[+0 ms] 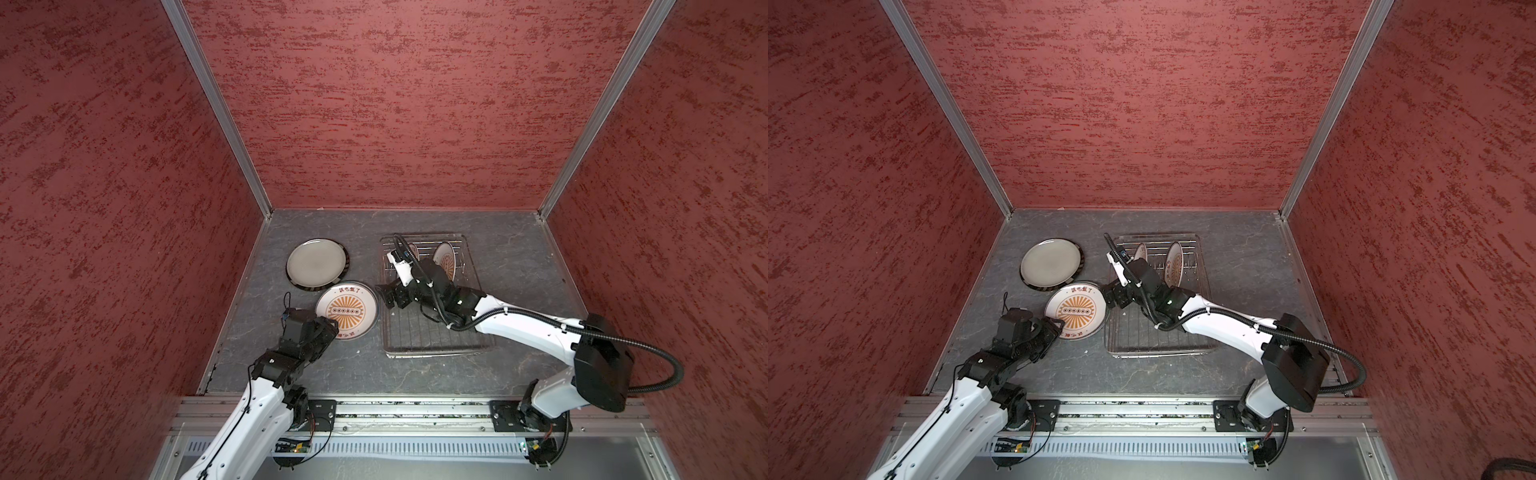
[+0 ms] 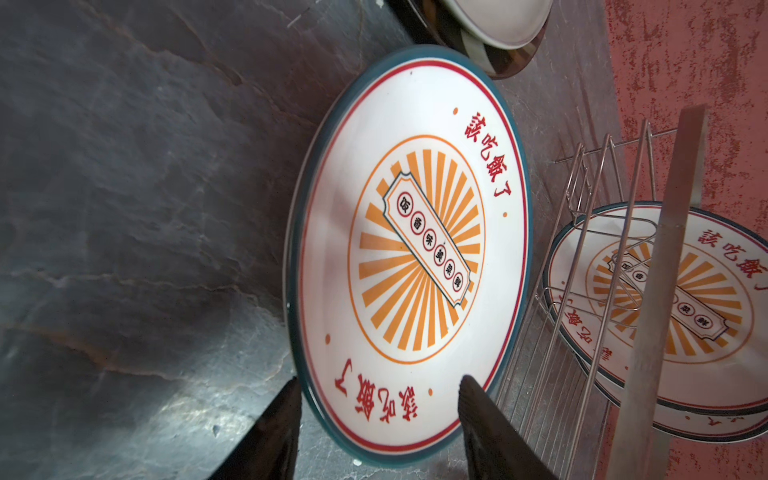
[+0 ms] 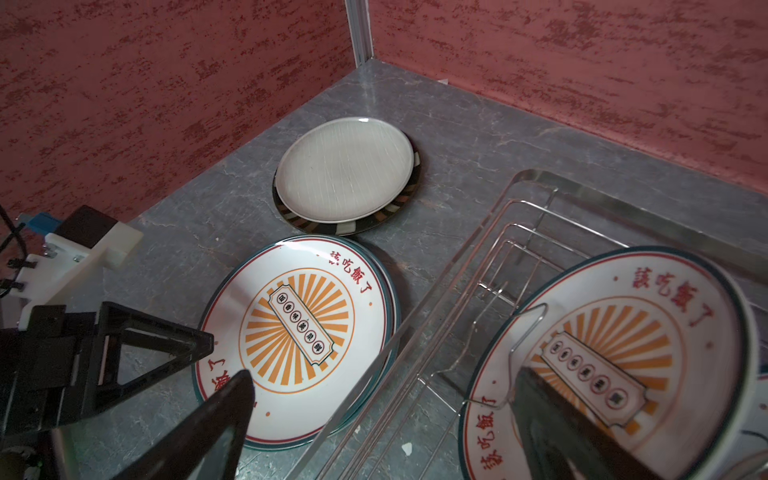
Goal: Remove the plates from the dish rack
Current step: 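Open the left gripper off the plate while the right lowers into the rack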
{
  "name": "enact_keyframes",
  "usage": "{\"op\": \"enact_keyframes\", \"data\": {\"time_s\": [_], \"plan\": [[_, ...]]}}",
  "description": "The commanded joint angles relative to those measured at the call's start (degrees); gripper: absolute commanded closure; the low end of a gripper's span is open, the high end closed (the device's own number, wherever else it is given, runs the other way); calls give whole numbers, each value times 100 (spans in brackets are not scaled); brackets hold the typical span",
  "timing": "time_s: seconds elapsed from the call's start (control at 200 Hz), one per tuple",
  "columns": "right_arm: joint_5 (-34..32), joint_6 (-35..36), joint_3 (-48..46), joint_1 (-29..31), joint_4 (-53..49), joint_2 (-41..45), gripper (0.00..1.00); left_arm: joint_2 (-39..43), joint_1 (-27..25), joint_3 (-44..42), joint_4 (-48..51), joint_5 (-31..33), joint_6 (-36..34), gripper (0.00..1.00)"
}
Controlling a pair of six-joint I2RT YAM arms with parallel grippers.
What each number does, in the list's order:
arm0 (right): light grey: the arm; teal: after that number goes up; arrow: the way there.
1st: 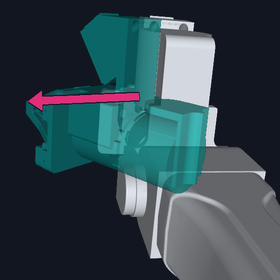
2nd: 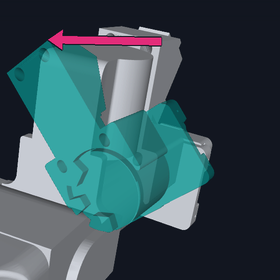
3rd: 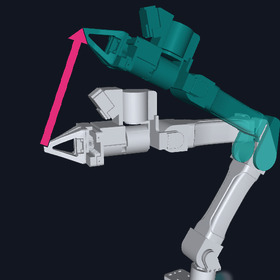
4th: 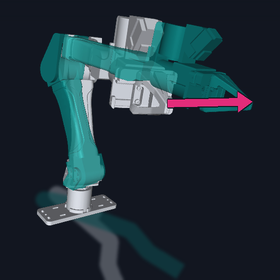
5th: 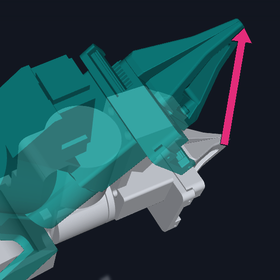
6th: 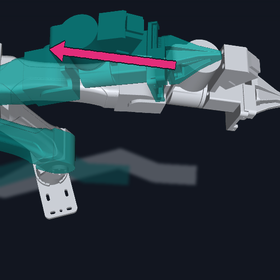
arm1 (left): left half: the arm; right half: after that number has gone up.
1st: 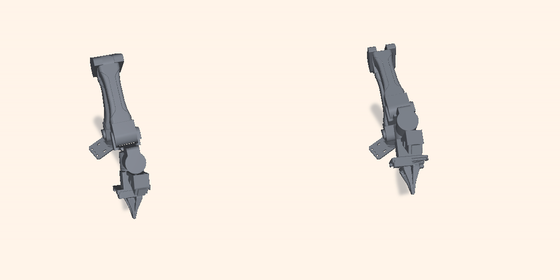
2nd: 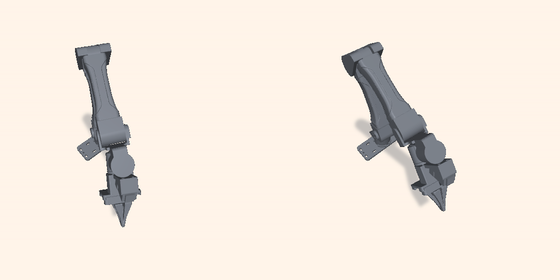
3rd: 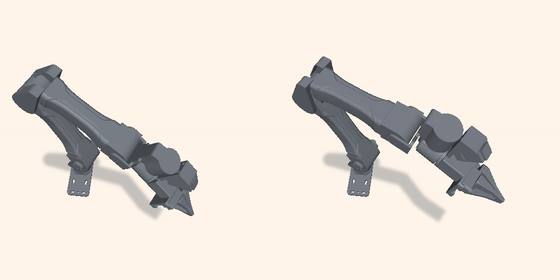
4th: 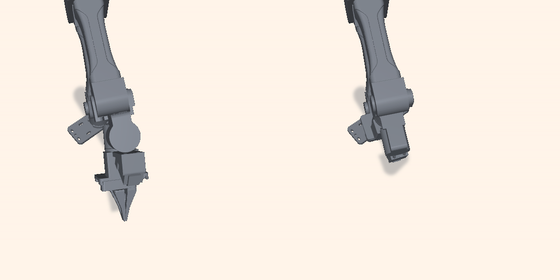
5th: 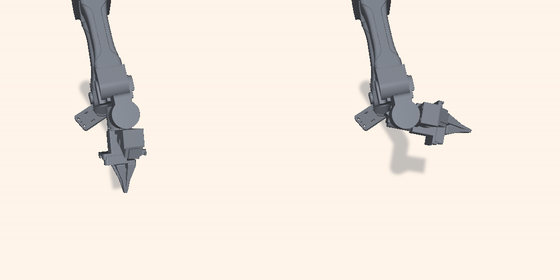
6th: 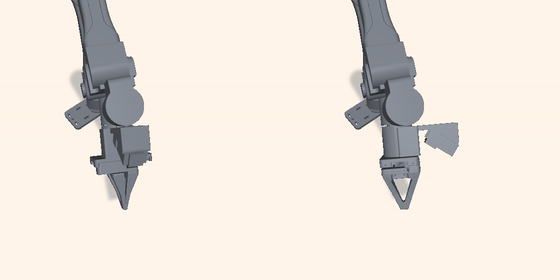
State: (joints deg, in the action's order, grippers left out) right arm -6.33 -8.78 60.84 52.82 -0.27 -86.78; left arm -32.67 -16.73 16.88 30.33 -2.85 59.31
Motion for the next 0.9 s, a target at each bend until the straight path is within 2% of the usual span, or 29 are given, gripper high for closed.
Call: {"op": "enact_keyframes", "data": {"time_s": [0.0,0.21,0.351,0.446,0.601,0.736,0.892], "plan": [[-319,-58,-105,27,76,303,2,-159,-76,121,-295,54,-148,40],[-385,-33,-192,27,91,322,2,-181,-164,207,-121,199,-131,40],[-562,-144,-204,-41,102,326,1,215,-164,242,119,317,-82,39],[-618,-313,-226,-162,132,546,1,555,-162,308,250,440,-113,33],[-954,-634,-235,-348,98,626,1,949,-188,304,-35,418,-358,0],[-1393,-938,-116,-420,-168,773,1,1079,-241,336,-635,142,-770,1],[-1432,-825,-171,-462,-78,990,1,992,-369,447,-1574,-570,-1368,1]]}}
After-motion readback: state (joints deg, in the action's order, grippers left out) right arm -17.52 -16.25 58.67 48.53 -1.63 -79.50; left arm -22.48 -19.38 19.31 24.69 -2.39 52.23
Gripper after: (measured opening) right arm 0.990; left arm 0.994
